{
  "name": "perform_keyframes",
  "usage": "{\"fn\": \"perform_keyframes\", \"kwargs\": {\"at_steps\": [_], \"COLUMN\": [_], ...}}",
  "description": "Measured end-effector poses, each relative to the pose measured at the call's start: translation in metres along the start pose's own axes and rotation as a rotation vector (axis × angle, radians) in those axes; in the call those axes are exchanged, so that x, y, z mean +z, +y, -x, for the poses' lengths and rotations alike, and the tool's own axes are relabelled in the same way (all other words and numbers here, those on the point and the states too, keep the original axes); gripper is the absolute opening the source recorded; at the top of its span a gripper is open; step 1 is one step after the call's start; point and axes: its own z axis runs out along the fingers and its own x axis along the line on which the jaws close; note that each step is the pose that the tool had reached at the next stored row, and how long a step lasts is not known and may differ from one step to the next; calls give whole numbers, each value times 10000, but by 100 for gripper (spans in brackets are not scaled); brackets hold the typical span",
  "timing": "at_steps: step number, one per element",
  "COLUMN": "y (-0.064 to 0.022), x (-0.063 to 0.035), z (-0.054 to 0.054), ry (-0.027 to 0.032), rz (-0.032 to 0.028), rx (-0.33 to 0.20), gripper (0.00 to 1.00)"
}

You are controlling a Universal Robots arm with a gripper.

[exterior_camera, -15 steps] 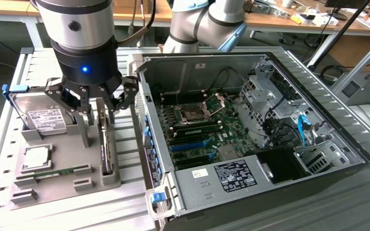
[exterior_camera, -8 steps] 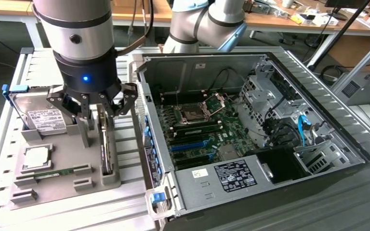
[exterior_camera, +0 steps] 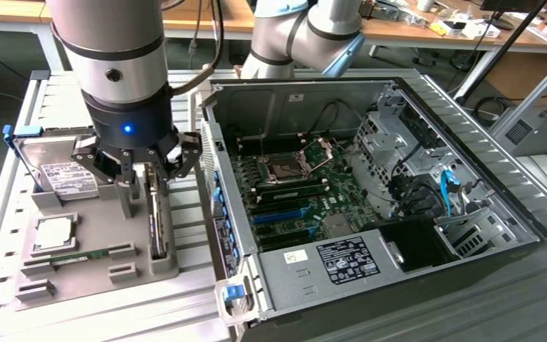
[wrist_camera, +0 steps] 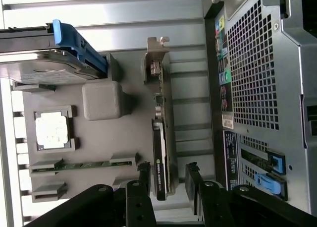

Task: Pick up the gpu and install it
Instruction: 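Pick up the gpu and move the gpu toward the slot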

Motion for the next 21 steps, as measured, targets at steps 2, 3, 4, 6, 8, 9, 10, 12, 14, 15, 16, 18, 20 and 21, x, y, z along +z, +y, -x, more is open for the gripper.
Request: {"fn": "perform_keyframes", "kwargs": {"at_steps": [2, 3, 4, 6, 8, 9, 10, 12, 14, 15, 16, 18, 20, 21], "y": [-2, -3, -4, -5, -7, -7, -7, -7, -7, -7, -7, -7, -9, -10], "x": [36, 55, 74, 110, 142, 142, 141, 141, 142, 141, 142, 167, 207, 225], "z": [-3, -5, -6, -8, -9, -9, -9, -9, -9, -9, -9, -10, -11, -11], "ry": [0, 1, 0, 0, 0, 0, 1, 0, 0, 0, 0, -3, 0, 0], "rz": [0, 0, 0, 0, -1, -1, -2, -2, -2, -2, -2, 1, -1, -1], "rx": [0, 0, 0, 0, 0, 0, 0, 0, 0, 0, 0, 0, 0, 0], "gripper": [42, 42, 42, 42, 42, 42, 42, 42, 44, 44, 50, 50, 50, 50]}}
